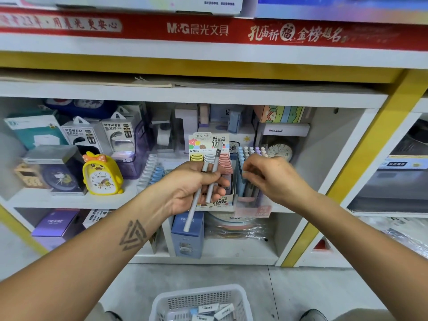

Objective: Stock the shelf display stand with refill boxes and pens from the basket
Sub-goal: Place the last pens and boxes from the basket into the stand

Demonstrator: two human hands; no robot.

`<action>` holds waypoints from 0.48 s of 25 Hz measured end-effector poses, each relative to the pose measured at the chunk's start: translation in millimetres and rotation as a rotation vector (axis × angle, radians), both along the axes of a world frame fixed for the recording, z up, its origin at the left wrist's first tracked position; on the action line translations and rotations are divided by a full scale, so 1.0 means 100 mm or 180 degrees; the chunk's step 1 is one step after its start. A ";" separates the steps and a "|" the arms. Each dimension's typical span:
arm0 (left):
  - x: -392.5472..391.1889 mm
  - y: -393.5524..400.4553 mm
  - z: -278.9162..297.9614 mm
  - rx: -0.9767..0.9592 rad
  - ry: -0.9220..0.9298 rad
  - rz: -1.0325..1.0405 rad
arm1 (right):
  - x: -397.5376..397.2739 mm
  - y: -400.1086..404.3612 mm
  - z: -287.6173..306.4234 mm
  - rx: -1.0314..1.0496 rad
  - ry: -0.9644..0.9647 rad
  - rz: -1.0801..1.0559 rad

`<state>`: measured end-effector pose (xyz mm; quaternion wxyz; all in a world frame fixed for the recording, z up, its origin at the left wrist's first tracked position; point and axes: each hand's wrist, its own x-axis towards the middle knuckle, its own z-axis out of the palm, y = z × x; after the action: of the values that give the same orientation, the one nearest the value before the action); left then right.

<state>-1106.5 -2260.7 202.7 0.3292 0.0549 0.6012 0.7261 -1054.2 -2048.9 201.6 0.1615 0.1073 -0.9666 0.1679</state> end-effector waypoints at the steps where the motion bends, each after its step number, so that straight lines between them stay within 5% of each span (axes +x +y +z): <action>1: 0.01 -0.01 0.01 0.0003 0.0068 -0.0076 | 0.00 -0.01 0.01 0.0301 0.0054 -0.0062; 4: 0.01 -0.02 0.02 -0.0002 0.0245 -0.0324 | -0.03 -0.06 0.08 0.0250 0.0226 -0.0166; 8: 0.04 0.00 0.03 0.0024 0.0348 -0.0721 | -0.02 -0.12 0.27 -0.2923 -0.0545 0.0017; 12: 0.06 0.04 0.03 0.0059 0.0285 -0.0939 | 0.03 -0.12 0.35 -0.3428 -0.0240 0.0125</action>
<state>-1100.8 -2257.0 205.5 0.4045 0.1780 0.5939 0.6723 -1050.9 -2061.2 236.8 0.1557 0.0212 -0.7466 0.6464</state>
